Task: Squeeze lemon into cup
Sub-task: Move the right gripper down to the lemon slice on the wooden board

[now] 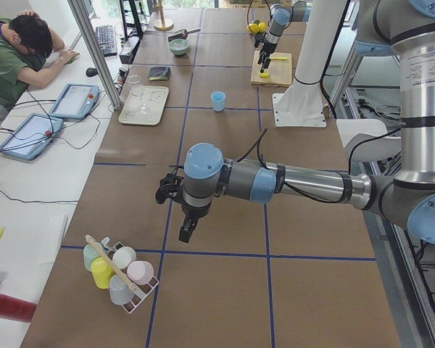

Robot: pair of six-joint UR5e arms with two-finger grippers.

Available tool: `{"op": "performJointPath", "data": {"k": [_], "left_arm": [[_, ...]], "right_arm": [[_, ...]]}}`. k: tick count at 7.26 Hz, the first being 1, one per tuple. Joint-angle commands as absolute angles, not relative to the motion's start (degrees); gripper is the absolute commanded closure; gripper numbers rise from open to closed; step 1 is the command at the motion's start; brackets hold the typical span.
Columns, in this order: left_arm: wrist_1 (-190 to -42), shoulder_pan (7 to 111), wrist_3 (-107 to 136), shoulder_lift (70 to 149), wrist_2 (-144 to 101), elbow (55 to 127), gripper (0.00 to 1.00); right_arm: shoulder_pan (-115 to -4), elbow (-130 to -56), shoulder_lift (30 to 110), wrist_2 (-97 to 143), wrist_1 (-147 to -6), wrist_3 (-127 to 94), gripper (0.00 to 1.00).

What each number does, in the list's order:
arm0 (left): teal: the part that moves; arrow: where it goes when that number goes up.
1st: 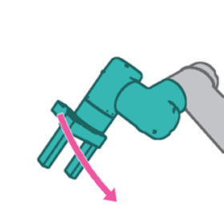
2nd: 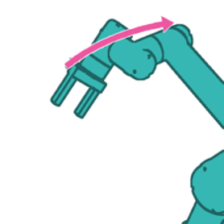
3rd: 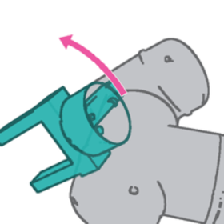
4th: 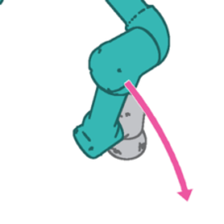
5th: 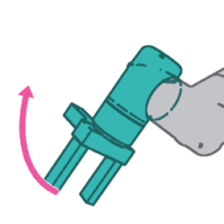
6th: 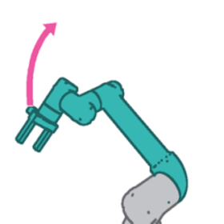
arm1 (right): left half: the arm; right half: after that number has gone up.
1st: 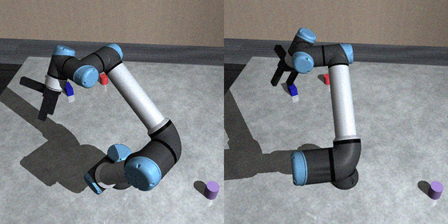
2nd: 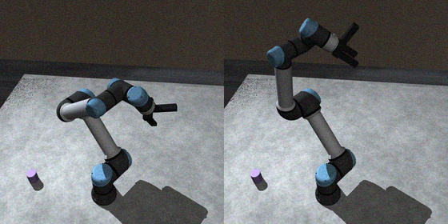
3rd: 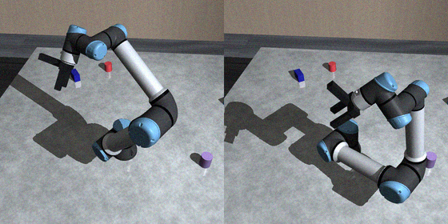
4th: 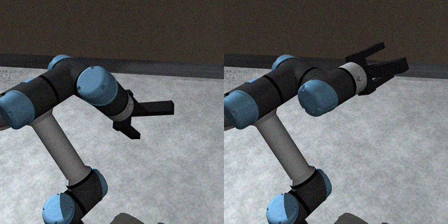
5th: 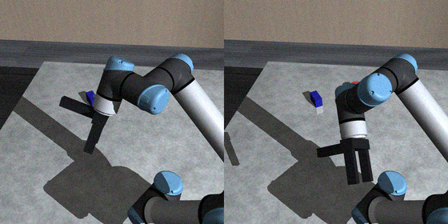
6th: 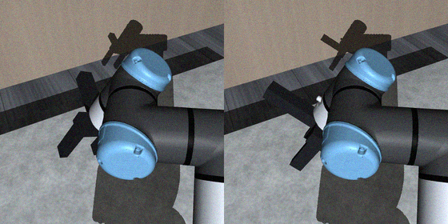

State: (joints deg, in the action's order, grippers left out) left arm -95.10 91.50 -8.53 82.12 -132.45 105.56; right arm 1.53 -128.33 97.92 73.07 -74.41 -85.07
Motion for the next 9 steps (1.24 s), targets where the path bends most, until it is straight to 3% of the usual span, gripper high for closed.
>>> {"op": "performJointPath", "data": {"k": [1,7,9], "left_arm": [[-95.1,91.5,-8.5,82.2,-132.5,105.6,0.0],[-95.1,91.5,-8.5,82.2,-132.5,105.5,0.0],[-95.1,91.5,-8.5,82.2,-132.5,105.6,0.0]], "right_arm": [[2.3,-126.7,96.9,72.6,-75.7,-85.3,0.02],[3.9,-124.8,96.9,72.9,-75.3,-86.0,0.1],[3.8,-125.0,96.9,73.2,-75.3,-86.0,0.26]]}}
